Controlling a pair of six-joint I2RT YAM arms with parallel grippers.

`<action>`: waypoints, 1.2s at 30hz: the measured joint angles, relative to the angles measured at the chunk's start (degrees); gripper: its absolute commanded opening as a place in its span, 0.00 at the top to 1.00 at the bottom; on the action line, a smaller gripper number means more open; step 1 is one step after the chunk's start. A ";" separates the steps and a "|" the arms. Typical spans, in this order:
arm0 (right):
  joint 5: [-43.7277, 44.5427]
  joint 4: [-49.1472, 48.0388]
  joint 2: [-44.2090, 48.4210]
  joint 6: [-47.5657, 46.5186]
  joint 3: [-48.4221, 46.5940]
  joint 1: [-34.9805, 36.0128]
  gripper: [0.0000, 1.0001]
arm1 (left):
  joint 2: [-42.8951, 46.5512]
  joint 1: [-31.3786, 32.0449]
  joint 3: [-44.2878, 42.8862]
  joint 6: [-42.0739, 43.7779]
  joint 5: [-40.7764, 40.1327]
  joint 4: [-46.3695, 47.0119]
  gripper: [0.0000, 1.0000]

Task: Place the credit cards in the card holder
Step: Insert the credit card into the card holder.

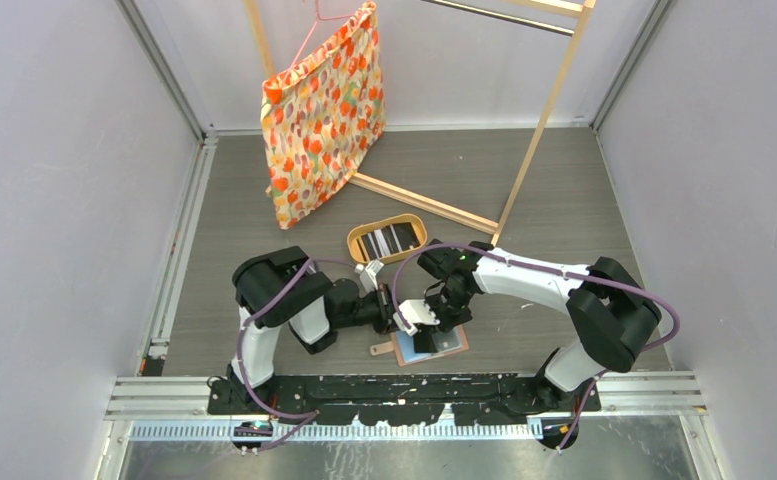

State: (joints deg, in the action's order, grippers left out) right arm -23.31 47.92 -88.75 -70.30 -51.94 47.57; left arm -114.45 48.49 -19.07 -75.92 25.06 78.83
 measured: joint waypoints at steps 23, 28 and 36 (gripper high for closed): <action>1.20 -0.13 0.02 3.37 -0.17 1.05 0.76 | 2.01 6.75 1.42 -3.15 -15.91 -0.35 0.99; 1.09 -0.79 0.04 6.03 -0.26 1.18 0.73 | 2.01 8.22 1.42 -3.56 -19.10 -0.20 0.93; -0.35 -0.07 1.86 8.59 -1.79 0.96 0.72 | 5.18 8.52 1.92 -3.13 -22.08 -3.98 0.74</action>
State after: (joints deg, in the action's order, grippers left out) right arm -23.66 47.86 -86.89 -61.71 -53.74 48.53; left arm -109.27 57.01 -17.15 -79.05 2.98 74.85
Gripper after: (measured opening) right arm 0.279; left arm 0.214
